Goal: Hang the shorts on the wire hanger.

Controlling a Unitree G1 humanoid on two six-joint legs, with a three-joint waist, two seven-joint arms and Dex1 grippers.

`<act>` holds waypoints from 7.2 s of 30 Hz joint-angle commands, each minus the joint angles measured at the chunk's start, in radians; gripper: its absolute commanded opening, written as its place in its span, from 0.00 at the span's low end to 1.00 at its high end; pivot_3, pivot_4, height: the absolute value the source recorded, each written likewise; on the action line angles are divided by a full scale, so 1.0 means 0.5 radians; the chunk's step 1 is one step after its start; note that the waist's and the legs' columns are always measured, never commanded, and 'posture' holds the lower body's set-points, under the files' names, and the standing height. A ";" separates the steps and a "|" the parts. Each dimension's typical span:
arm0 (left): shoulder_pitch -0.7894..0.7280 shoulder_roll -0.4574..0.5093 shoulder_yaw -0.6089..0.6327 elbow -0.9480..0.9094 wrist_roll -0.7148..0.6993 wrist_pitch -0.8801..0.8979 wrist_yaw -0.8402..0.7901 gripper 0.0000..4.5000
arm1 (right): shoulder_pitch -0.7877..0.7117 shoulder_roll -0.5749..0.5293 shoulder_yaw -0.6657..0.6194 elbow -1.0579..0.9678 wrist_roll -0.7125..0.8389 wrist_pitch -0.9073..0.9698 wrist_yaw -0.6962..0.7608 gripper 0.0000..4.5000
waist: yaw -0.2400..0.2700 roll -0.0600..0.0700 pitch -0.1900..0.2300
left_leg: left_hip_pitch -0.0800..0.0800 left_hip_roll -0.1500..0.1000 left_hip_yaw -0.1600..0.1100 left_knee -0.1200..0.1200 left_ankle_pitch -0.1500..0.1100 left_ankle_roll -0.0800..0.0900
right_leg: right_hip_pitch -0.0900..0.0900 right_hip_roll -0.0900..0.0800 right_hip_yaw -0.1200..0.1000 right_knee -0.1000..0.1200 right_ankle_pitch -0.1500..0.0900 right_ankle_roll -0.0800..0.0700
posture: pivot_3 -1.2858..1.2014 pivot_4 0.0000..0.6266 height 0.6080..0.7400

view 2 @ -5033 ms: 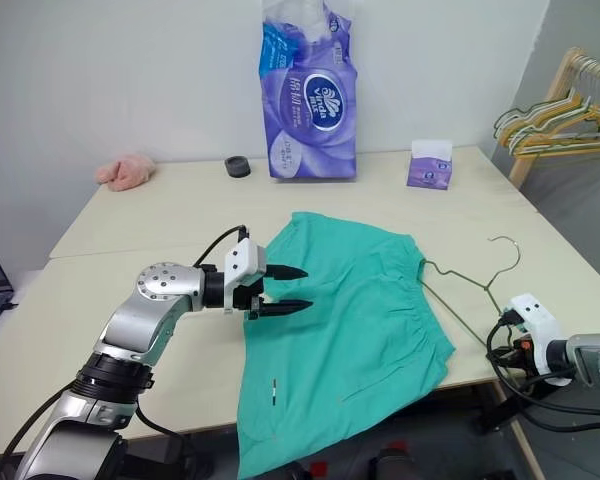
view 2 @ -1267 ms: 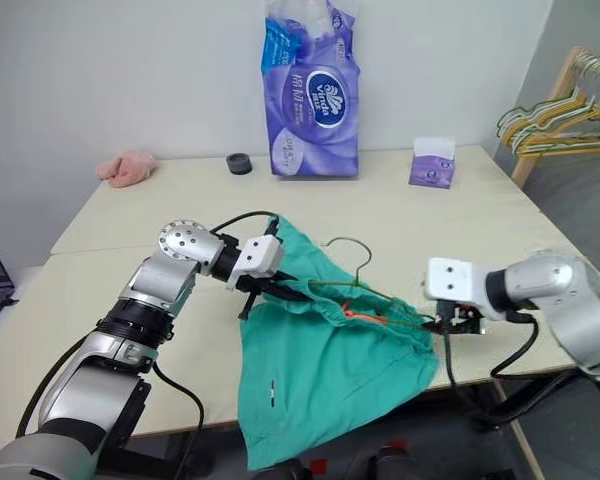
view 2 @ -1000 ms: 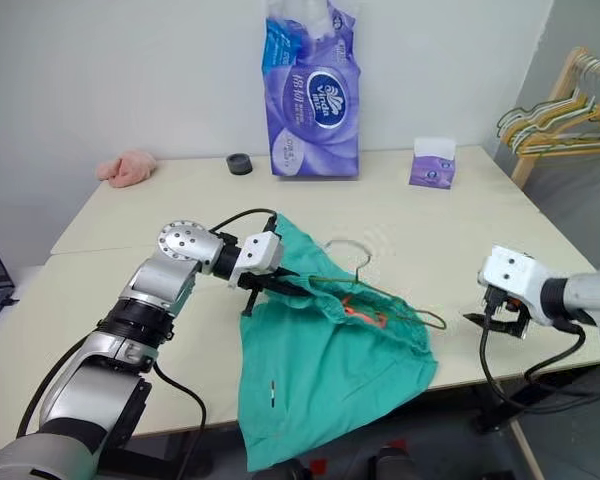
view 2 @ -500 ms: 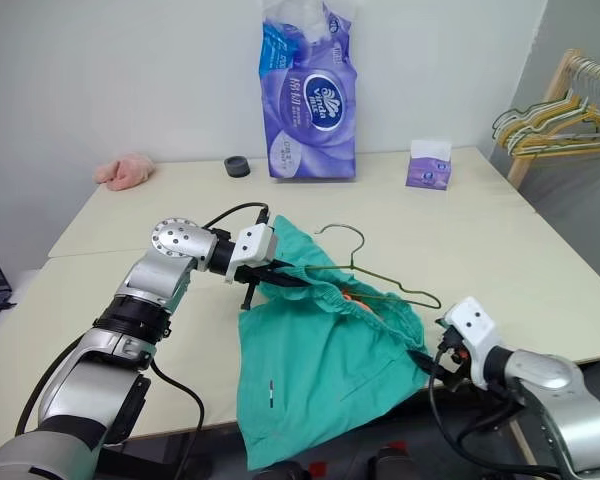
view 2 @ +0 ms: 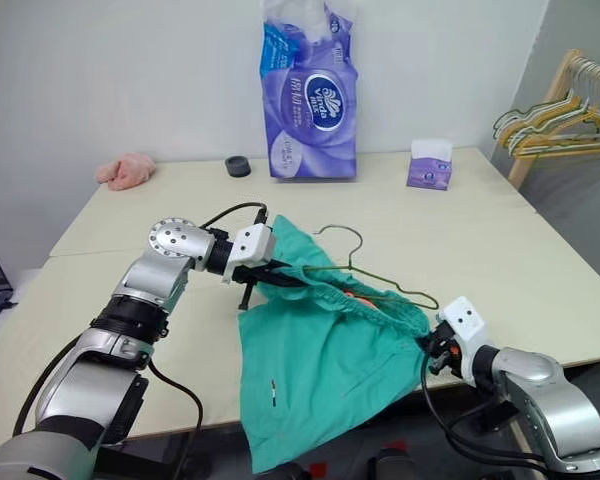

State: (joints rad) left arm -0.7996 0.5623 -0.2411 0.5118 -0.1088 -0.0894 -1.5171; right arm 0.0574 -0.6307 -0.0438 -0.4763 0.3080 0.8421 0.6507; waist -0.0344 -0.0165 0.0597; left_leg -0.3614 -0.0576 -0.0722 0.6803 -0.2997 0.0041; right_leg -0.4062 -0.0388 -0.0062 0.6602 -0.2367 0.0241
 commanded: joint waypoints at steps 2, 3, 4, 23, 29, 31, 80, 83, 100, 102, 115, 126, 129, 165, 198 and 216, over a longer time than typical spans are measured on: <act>0.010 0.123 -0.006 -0.105 -0.021 0.051 -0.146 0.00 | -0.030 -0.038 -0.071 -0.029 0.017 -0.028 -0.019 0.01 | -0.001 0.000 0.000 | 0.000 0.000 0.000 0.000 0.000 0.000 | 0.000 0.000 0.000 0.000 0.000 0.000 | 0.47 0.01 1.00; 0.010 0.138 -0.014 -0.088 0.000 0.032 -0.148 0.00 | -0.031 -0.040 -0.073 -0.035 0.021 -0.030 -0.017 0.01 | -0.001 0.000 0.000 | 0.000 0.000 0.000 0.000 0.000 0.000 | 0.000 0.000 0.000 0.000 0.000 0.000 | 0.47 0.01 1.00; 0.005 0.144 -0.018 -0.064 0.018 0.013 -0.137 0.00 | -0.032 -0.044 -0.073 -0.038 0.024 -0.034 -0.016 0.01 | -0.001 0.000 0.000 | 0.000 0.000 0.000 0.000 0.000 0.000 | 0.000 0.000 0.000 0.000 0.000 0.000 | 0.47 0.01 1.00; -0.029 0.110 0.047 -0.074 -0.098 0.188 -0.130 0.00 | -0.002 -0.005 -0.210 0.030 0.154 0.094 -0.096 0.01 | -0.001 0.000 -0.001 | 0.000 0.000 0.000 0.000 -0.001 0.001 | 0.000 0.000 0.000 0.001 0.000 0.000 | 0.47 0.02 1.00; -0.016 0.154 0.019 -0.061 -0.056 0.131 -0.152 0.00 | 0.003 -0.009 -0.220 0.023 0.181 0.100 -0.110 0.01 | -0.001 0.000 -0.001 | 0.000 0.000 0.000 0.000 -0.001 0.001 | 0.000 0.000 0.000 0.000 0.000 0.000 | 0.47 0.02 1.00; -0.013 0.163 0.008 -0.048 -0.038 0.103 -0.149 0.00 | 0.006 -0.013 -0.221 0.015 0.193 0.103 -0.115 0.01 | -0.001 0.000 -0.001 | 0.000 0.000 0.000 0.000 -0.001 0.001 | 0.000 0.000 0.000 0.000 0.000 0.000 | 0.47 0.02 1.00; 0.046 0.057 -0.081 -0.097 0.306 -0.110 0.247 0.00 | -0.519 -0.712 0.218 -0.045 0.080 0.102 0.294 0.99 | -0.024 0.000 -0.001 | -0.002 0.001 -0.001 0.000 -0.001 0.002 | 0.000 -0.002 -0.002 -0.002 0.000 0.000 | 0.46 0.00 1.00; 0.044 0.053 -0.084 -0.100 0.306 -0.111 0.241 0.00 | -0.623 -0.559 0.347 0.044 0.061 0.097 0.283 0.99 | -0.032 -0.002 -0.002 | -0.002 0.001 -0.001 0.000 -0.001 0.001 | 0.000 -0.002 -0.002 -0.002 0.000 0.000 | 0.46 0.01 1.00; 0.091 0.039 -0.064 -0.193 0.244 -0.037 0.252 0.00 | -1.120 -0.237 0.909 0.707 -0.338 -0.227 0.475 0.91 | -0.043 -0.002 -0.003 | -0.002 0.000 -0.002 0.000 -0.001 0.001 | -0.002 -0.002 -0.002 -0.001 0.000 0.000 | 0.47 0.01 1.00; 0.104 0.037 -0.062 -0.214 0.233 -0.017 0.251 0.00 | -1.131 -0.205 0.921 0.716 -0.357 -0.231 0.479 0.80 | -0.042 -0.002 -0.003 | -0.003 -0.001 -0.002 0.000 -0.001 0.001 | -0.002 -0.002 -0.001 -0.001 0.000 0.000 | 0.47 0.01 1.00; 0.132 -0.006 -0.043 -0.223 0.203 -0.003 0.352 0.00 | -1.089 -0.230 0.852 0.525 -0.364 -0.172 0.565 0.01 | -0.042 -0.002 -0.003 | -0.003 -0.001 -0.002 0.000 -0.001 0.001 | -0.003 -0.003 -0.001 0.000 0.000 0.000 | 0.47 0.01 1.00; 0.071 -0.037 0.105 -0.075 0.009 0.260 0.342 0.46 | -1.024 -0.268 0.728 0.312 -0.285 -0.050 0.572 0.00 | -0.043 -0.002 -0.003 | -0.003 -0.001 -0.003 0.000 -0.001 0.001 | -0.003 -0.003 -0.002 0.000 0.000 0.000 | 0.47 0.02 1.00; 0.034 0.037 0.126 -0.025 -0.045 0.335 0.222 0.64 | -1.008 -0.287 0.705 0.285 -0.274 -0.037 0.577 0.00 | -0.044 -0.002 -0.003 | -0.003 -0.001 -0.003 0.000 -0.001 0.001 | -0.003 -0.003 -0.002 0.000 0.000 0.000 | 0.47 0.02 1.00; -0.229 0.029 0.126 0.863 0.266 -0.323 0.477 0.01 | -0.852 -0.548 0.542 0.004 0.011 0.099 0.645 0.00 | -0.044 -0.003 -0.004 | -0.004 -0.001 -0.003 0.000 -0.001 0.001 | -0.004 -0.004 -0.003 -0.001 0.000 0.000 | 0.46 0.00 1.00; -0.116 -0.032 0.178 0.772 0.251 -0.377 0.535 0.19 | -0.766 -0.664 0.416 -0.025 0.142 0.101 0.654 0.00 | -0.039 -0.004 -0.004 | -0.004 -0.001 -0.003 0.000 -0.001 0.001 | -0.004 -0.004 -0.003 -0.001 0.000 0.000 | 0.46 0.01 1.00; 0.128 0.047 0.500 -0.211 -0.338 0.471 0.625 0.72 | -0.428 -0.505 -0.079 -0.169 0.319 0.411 0.315 0.00 | -0.045 -0.005 -0.003 | -0.006 -0.001 -0.004 0.000 -0.002 0.000 | -0.004 -0.007 -0.002 -0.002 0.000 0.000 | 0.44 0.07 1.00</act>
State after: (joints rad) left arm -0.7470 0.5890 0.0250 0.5293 -0.2180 0.0480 -1.1655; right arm -0.1572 -0.8848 -0.0115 -0.5194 0.4465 1.0235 0.8364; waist -0.0570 -0.0188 0.0580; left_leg -0.3641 -0.0587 -0.0737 0.6803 -0.3008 0.0042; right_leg -0.4080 -0.0427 -0.0071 0.6594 -0.2365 0.0241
